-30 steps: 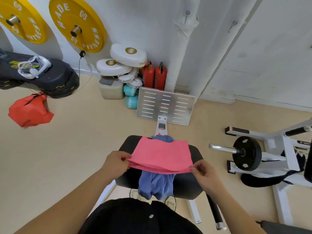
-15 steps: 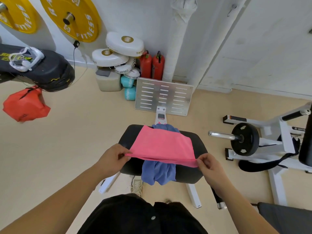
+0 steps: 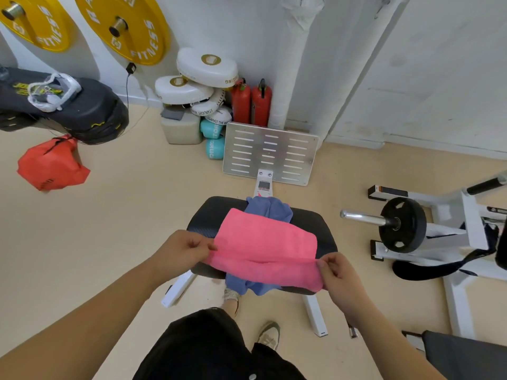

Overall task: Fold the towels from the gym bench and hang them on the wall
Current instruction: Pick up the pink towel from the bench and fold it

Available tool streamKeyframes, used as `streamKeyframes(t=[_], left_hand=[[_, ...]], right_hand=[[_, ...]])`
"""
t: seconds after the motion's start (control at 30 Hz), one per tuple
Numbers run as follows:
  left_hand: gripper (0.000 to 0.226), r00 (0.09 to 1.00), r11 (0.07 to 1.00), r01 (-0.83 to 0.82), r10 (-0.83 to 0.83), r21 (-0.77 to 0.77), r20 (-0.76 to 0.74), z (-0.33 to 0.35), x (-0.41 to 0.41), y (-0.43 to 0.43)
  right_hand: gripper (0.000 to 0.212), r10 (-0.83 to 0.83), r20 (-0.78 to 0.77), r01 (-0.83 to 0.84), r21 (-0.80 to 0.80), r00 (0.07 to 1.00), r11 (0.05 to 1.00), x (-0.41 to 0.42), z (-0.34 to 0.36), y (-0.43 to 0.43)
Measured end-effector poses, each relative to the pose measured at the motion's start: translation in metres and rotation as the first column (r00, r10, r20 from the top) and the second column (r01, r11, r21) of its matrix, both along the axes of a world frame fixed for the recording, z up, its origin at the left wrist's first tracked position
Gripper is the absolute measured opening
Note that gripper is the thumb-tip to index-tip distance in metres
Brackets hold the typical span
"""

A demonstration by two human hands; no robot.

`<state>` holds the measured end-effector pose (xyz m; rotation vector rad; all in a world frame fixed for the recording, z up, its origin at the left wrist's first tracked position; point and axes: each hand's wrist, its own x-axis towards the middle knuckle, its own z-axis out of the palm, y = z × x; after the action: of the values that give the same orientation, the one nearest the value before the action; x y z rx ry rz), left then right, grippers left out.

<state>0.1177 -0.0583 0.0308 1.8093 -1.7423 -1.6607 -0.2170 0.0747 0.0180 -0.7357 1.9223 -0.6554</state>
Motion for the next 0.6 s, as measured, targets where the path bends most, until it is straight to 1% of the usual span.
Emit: streamKeyframes(t=[0.1, 0.2, 0.27, 0.37, 0.47, 0.6], left_hand=[[0.018, 1.000, 0.995, -0.015, 0.017, -0.094, 0.025, -0.019, -0.027, -0.042], [0.016, 0.992, 0.983, 0.095, -0.081, -0.159, 0.094, -0.049, -0.049, -0.077], [0.014, 0.975, 0.975, 0.161, -0.134, -0.154, 0.176, -0.069, -0.058, -0.091], [0.015, 0.957, 0.975, 0.172, -0.132, -0.138, 0.260, -0.088, -0.063, -0.099], [0.015, 0.941, 0.975, 0.178, -0.128, -0.136, 0.312, -0.101, -0.064, -0.109], [0.017, 0.914, 0.973, 0.207, -0.156, -0.098, 0.375, -0.111, -0.064, -0.117]], right_hand=[[0.006, -0.111, -0.051, 0.111, 0.000, 0.993, 0.994, -0.007, -0.019, -0.034], [0.008, -0.180, -0.064, 0.182, 0.024, 0.982, 0.983, -0.014, -0.040, -0.059], [0.011, -0.192, -0.073, 0.196, 0.055, 0.979, 0.979, -0.017, -0.054, -0.071], [0.015, -0.191, -0.099, 0.202, 0.118, 0.977, 0.972, -0.019, -0.071, -0.082], [0.009, -0.228, -0.116, 0.242, 0.127, 0.967, 0.962, -0.022, -0.087, -0.091], [0.003, -0.202, -0.184, 0.228, 0.131, 0.962, 0.965, -0.024, -0.098, -0.100]])
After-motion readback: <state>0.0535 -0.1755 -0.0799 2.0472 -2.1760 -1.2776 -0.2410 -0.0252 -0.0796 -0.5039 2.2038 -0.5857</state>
